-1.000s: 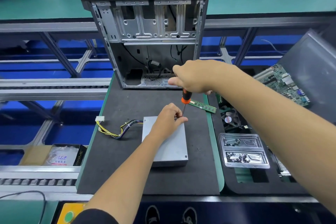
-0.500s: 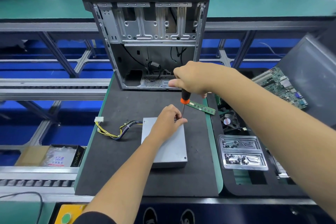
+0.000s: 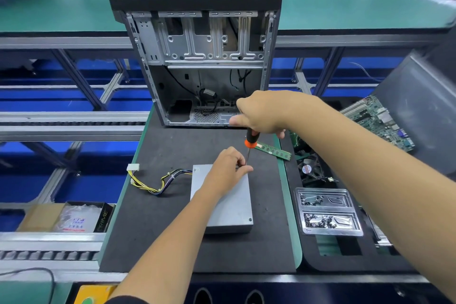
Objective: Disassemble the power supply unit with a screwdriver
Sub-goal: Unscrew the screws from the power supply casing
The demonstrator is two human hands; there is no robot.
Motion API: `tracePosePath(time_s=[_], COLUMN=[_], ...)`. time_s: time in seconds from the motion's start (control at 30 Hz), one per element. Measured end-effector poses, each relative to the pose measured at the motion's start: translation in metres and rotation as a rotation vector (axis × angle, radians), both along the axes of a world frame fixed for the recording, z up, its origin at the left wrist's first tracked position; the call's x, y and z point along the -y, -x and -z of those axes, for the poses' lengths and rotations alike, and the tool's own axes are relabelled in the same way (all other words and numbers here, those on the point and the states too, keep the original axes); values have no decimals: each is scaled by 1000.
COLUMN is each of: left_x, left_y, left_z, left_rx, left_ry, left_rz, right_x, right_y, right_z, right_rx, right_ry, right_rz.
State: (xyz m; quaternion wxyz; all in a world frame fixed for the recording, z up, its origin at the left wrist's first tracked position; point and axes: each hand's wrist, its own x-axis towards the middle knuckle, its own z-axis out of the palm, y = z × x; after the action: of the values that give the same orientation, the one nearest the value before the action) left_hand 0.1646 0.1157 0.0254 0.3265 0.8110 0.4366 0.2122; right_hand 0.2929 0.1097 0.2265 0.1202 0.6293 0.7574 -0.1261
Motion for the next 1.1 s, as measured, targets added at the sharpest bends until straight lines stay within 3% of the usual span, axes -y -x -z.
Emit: tracePosePath(time_s=[0.13, 0.27, 0.47, 0.8, 1.0, 1.1], left_x=[0, 5, 5, 3, 2, 1], left_y=[-1, -2, -5, -7, -8, -9], left_z=[-4, -6, -14, -14, -16, -16], left_rx=[-17, 5, -48, -143, -162, -186], left_ry=[18, 25, 61, 87, 89, 90], left_rz=[9, -17, -23, -25, -18, -13], right_x=[0, 4, 0, 3, 1, 1], right_y=[0, 1, 6, 0, -1, -2], right_z=[3, -3, -5, -1, 6, 8], right_rx=[-132, -274, -2, -215, -130, -215], right_ry=[-83, 15, -24, -20, -138, -123], right_rz=[-102, -105, 91, -18, 61, 10])
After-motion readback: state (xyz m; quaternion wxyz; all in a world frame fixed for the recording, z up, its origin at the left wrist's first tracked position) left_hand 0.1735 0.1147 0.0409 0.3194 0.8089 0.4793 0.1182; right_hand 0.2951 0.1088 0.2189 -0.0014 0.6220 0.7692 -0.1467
